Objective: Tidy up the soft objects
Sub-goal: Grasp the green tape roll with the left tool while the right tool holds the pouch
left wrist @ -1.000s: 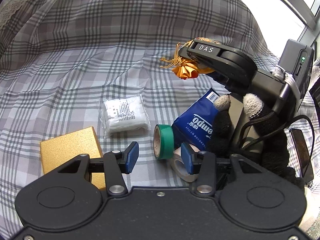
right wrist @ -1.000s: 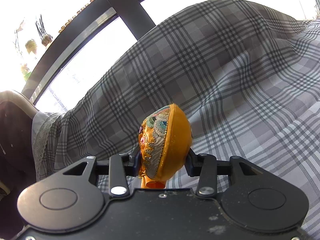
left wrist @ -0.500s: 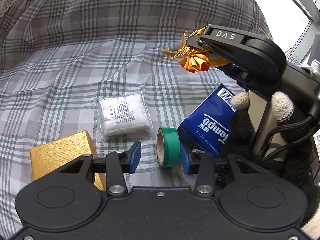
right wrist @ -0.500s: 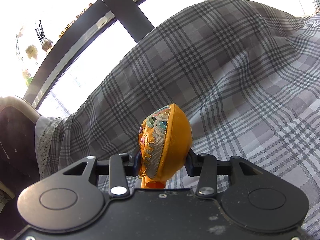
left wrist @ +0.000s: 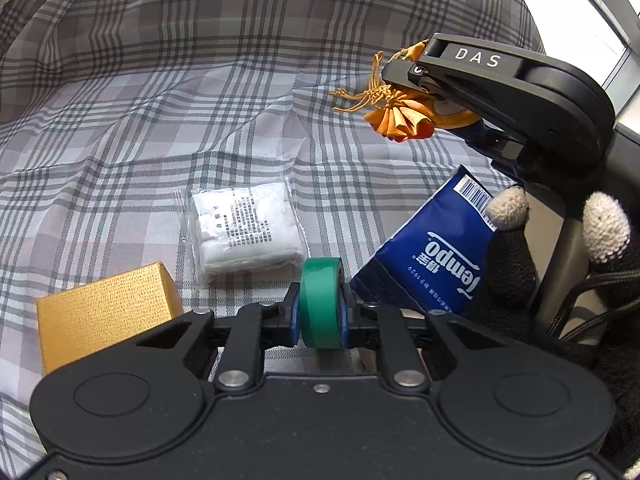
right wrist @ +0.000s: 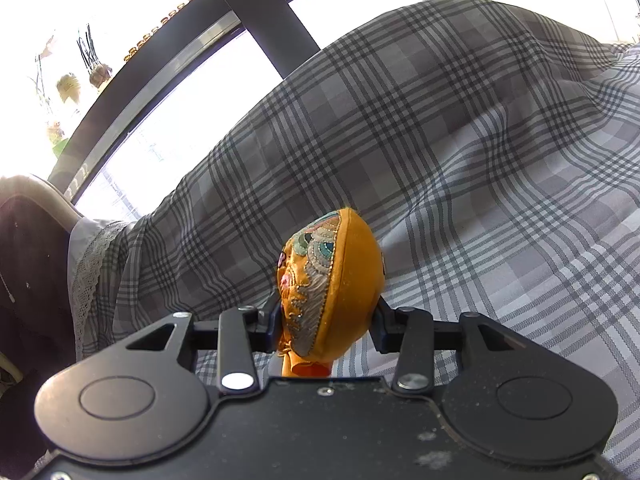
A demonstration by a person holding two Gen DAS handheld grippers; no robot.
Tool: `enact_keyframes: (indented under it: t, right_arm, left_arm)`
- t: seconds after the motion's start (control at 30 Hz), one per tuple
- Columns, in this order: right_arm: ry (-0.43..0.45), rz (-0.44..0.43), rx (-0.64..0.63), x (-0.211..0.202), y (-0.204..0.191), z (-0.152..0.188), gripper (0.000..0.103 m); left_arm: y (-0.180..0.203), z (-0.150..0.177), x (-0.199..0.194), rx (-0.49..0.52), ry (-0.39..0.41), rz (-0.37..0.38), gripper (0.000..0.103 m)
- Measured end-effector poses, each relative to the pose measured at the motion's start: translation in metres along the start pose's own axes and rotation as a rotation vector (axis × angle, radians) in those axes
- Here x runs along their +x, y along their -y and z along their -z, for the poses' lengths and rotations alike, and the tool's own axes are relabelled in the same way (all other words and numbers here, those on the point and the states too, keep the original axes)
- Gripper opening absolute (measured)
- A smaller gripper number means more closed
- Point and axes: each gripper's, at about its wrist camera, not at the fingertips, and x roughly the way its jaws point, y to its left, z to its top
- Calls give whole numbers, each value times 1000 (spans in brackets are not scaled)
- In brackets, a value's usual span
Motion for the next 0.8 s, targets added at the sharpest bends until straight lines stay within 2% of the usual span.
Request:
enact_keyframes:
  t: [0.23,0.4,0.6,0.8]
  right_arm:
    - [-13,5,-35,-2,-7,-4,41]
    - [-3,17,-40,-18,-11,-12,41]
    - [37,-35,-131,-79,-38,-21,41]
    - [29,-79,-209,-144,-58,-7,41]
  left_arm:
    - [-5,0,-25,1,37,-10,13]
    - [-12,6,-52,-6,66,-15,13]
    - [-13,21,-99,30,120,-13,13]
    - [-18,36,-123,53,136,1,13]
